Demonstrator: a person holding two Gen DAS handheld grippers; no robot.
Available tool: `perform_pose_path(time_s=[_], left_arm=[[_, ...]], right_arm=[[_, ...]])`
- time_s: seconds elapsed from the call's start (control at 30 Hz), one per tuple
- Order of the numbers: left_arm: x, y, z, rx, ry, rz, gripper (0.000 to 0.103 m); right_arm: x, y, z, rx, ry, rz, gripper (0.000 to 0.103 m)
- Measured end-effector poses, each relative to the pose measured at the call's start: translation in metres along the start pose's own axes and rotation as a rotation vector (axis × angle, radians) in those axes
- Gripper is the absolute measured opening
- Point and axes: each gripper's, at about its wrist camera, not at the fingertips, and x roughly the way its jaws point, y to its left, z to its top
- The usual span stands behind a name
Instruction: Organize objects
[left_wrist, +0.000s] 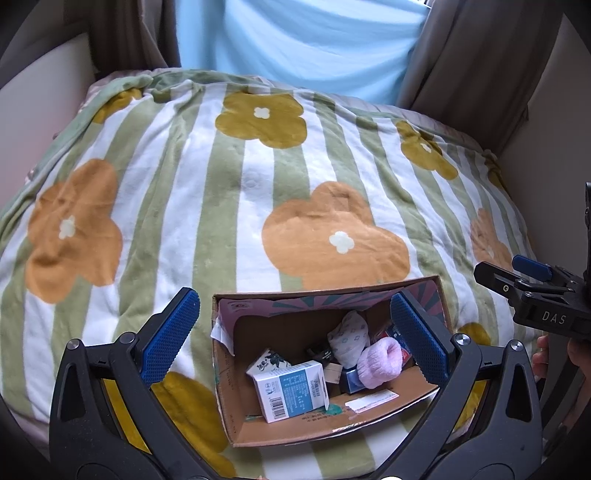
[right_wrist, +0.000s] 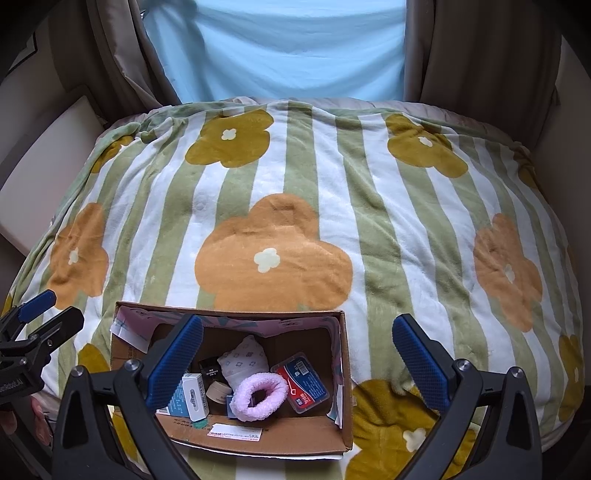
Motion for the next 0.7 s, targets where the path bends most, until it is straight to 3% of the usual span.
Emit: perform_pose_path(time_s=[0.6, 0.7], left_arm=[[0.0009, 0.002, 0.0037, 0.009, -0.007, 0.01, 0.103], [-0.0013, 0.0043, 0.0025, -0.01, -0.031, 0.06, 0.103]], right_arm=[[0.0, 0.0, 0.0, -0.001, 0.0, 0.001, 0.102], [0.0014, -0.0001, 0.0023, -0.002, 0.004, 0.001, 0.102]])
